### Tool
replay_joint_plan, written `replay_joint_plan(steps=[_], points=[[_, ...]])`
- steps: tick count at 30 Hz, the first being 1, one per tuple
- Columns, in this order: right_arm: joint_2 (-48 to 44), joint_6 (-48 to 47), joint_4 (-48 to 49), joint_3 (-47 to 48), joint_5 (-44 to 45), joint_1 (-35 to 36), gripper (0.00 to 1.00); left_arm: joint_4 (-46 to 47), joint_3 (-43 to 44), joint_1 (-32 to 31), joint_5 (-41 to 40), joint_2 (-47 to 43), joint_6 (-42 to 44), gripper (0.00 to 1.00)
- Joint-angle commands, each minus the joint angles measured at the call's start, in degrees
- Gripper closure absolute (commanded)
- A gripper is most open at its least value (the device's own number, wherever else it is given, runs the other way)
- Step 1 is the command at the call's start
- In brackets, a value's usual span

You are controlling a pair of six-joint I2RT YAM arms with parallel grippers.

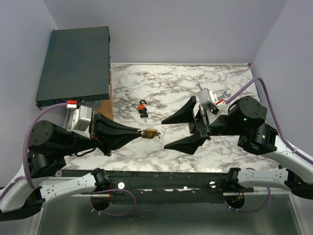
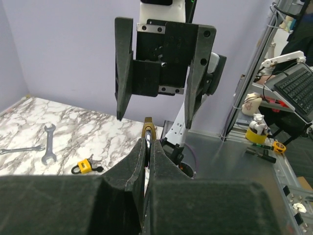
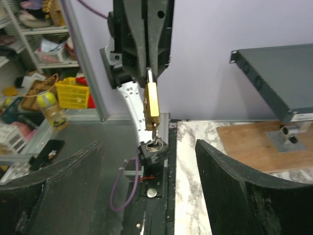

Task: Lock with the key
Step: Lock the lock.

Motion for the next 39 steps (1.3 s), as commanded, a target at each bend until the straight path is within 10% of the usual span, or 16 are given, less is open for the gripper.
replay_joint_plan(steps=[1,25,33,39], points=[[1.69,0.03,-2.61,1.45,-5.03,-0.04,0.27,4.32,0.14,0.33,3.14,0.93,-1.55,1.00],[3.01,2.36,0.73,1.53,-0.93,-0.04,0.70,4.19,-0.43,0.81,2.73,1.27,-1.81,1.00],[3.22,2.59,0.70,1.41,0.13,-0.09,0.98,4.09,-0.90,1.19,1.85,1.39,-1.90,1.00],[1.81,1.51,-0.85,0.24,1.46,-0.08,0.99,3.75,-0.81,3.17,0.10,0.61,-2.07,1.00]])
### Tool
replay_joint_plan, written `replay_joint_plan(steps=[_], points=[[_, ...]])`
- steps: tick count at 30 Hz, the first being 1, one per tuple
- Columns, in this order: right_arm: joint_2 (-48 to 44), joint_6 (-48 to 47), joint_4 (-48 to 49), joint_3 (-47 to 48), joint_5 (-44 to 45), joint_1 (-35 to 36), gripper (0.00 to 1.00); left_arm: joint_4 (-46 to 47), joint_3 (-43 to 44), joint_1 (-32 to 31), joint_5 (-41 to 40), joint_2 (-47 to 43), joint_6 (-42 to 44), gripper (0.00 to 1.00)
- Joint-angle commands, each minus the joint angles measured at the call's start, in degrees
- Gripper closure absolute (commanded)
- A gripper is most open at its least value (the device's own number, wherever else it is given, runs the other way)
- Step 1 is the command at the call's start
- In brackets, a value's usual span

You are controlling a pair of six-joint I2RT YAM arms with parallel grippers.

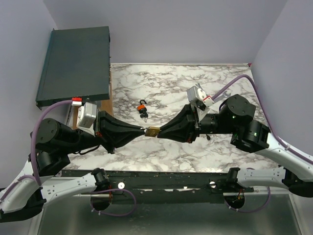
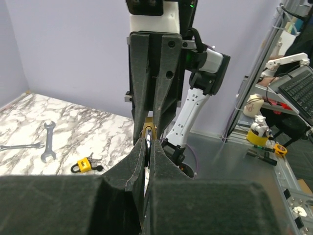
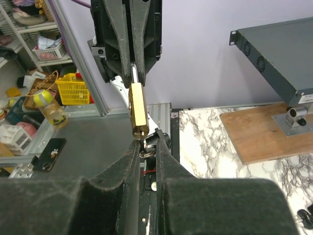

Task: Lock with the key
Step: Lock the lock, then place the lock at the center of the board.

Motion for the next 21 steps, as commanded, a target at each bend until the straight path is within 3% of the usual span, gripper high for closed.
replay_joint_plan(steps=[1,12,16,21], points=[[-1.80,-1.05,-0.55,-0.30,2.49,-0.12,0.99,1.84,-0.19,2.34,-1.09,-0.91,-0.52,1.00],[-7.01,-2.21,-2.76,-5.59,8.04,-0.12,0.99,1.86,2.80,11.36,9.82,1.39,-1.90,1.00],[-6.58,-1.85,-6.92,-6.77,21.15,-0.06,0.99,2.19,2.89,14.88,8.78,3.59,-4.39,1.00],[-0.17,5.48,-12.22,-9.54,43.36,-0.27,0.99,1.25,2.05,16.75,0.43,10.14,-7.55,1.00]])
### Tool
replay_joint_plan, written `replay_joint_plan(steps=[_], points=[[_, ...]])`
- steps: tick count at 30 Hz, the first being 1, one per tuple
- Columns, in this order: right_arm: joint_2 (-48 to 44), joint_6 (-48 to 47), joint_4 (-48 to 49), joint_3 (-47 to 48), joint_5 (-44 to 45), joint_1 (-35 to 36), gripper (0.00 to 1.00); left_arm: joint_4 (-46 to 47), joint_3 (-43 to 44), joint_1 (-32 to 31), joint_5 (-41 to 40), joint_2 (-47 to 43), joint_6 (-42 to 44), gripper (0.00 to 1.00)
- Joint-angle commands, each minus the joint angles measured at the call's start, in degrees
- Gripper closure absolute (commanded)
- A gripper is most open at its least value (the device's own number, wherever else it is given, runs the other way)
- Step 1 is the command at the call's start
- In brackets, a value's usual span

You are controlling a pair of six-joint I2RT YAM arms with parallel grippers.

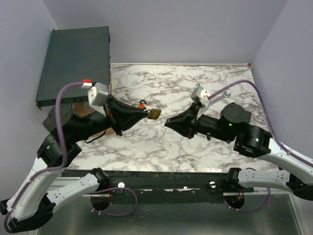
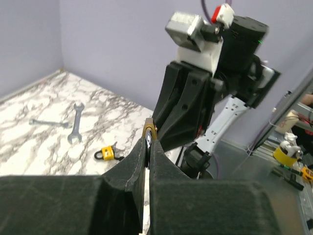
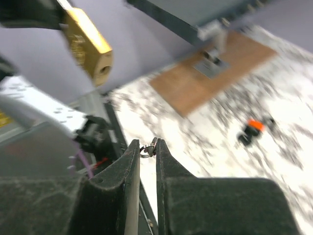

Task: Lock with the key
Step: Place the lock at the center of the board.

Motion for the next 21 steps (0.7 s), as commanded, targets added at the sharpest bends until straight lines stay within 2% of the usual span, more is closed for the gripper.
replay_joint_plan(steps=[1,3,5,8,17,21], points=[[7.11,7.43,-7.80,-3.11,24.34,-1.23,0.99,2.16,-0.85,1.38,-6.51,6.82,-4.25,1.00],[10.54,11.76,-8.80,-4.25,22.83,-6.07,0.99,5.18,-2.61,2.26,-6.79,9.65,-6.42,1.00],[13.11,15.74,-9.05,-5.99,17.56,-13.56,0.99,7.87,-3.68,3.52,-6.12,13.01,-9.10,1.00],[15.18,18.27,-6.76,-10.46,13.12,-22.43,0.99,11.04,-5.28,4.27,-6.97,17.92,-11.80,1.00],[18.76,22.99,1.06,-21.00,6.85,-39.27,0.99,24.73,-11.73,5.23,-5.31,36.46,-23.86,1.00],[22.35,25.16,1.21,-20.82,8.79,-42.02,0.99,29.33,-11.18,5.21,-3.09,46.53,-27.52,1.00]])
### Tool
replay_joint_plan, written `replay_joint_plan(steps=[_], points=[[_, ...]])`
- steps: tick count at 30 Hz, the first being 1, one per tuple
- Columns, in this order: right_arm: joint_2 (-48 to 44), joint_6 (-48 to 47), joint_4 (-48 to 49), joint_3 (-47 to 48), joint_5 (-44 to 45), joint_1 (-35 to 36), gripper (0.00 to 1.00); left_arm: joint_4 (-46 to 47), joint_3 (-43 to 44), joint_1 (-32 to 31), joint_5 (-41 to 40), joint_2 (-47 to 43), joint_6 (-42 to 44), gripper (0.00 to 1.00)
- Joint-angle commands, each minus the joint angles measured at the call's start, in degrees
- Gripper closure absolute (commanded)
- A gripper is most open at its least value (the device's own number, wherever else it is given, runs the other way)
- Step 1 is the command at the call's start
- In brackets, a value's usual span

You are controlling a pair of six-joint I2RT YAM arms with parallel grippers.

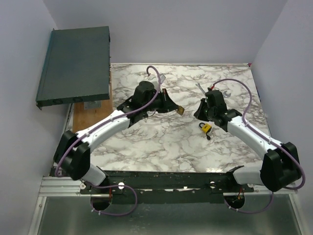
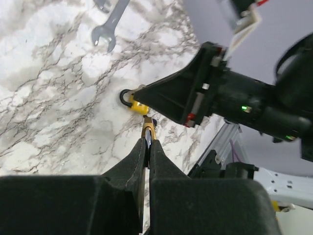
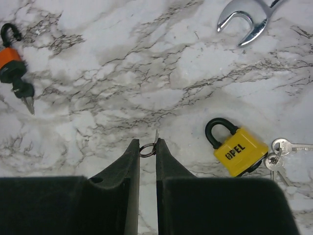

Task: Lock with the key
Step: Place the lock at the center of the board.

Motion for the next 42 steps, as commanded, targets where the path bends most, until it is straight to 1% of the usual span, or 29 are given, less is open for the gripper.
replay_joint_plan(steps=[1,5,11,17,22,25,26,31,33,35,38,42], points=[[3.91,3.41,3.57,-0.15,-0.93,-1.64,0.99,10.50,0.98,0.09,2.80,10.52,-7.50,1.00],[6.59,4.01,4.96,0.36,-1.80,-1.65,0.99,11.63,4.21,-0.09,3.98,19.11,-9.08,1.00],[7.56,4.46,3.29,2.03,0.51,-1.66,0.99,13.41,9.20,-0.55,4.89,29.87,-12.24,1.00],[7.03,3.84,0.47,3.22,2.17,-1.71,0.99,12.99,11.35,-0.72,3.86,34.63,-13.94,1.00],[4.86,3.60,0.07,2.54,2.41,-1.64,0.99,11.28,11.39,-0.71,2.55,36.11,-13.75,1.00],[4.37,3.50,-0.37,2.50,2.24,-1.64,0.99,11.21,10.93,-0.79,2.75,36.53,-13.36,0.90],[4.23,3.54,-0.48,2.41,2.20,-1.64,0.99,11.11,10.79,-0.79,2.65,36.63,-13.21,0.88],[3.96,3.32,-0.48,2.14,1.20,-1.66,0.99,8.41,11.40,-0.79,1.71,37.16,-11.92,0.73],[3.79,3.25,-0.57,2.10,0.96,-1.69,0.99,7.85,11.14,-0.82,1.07,36.79,-11.60,0.69],[3.49,3.10,-0.57,2.01,0.69,-1.64,0.99,7.21,10.75,-0.79,0.06,36.13,-11.04,0.63],[3.22,2.79,-0.57,2.02,0.63,-1.64,0.99,5.66,10.55,-0.83,-1.66,35.15,-9.70,0.58],[3.22,2.79,-0.92,2.16,0.13,-1.67,0.99,3.13,10.29,-0.82,-4.10,33.42,-7.64,0.47]])
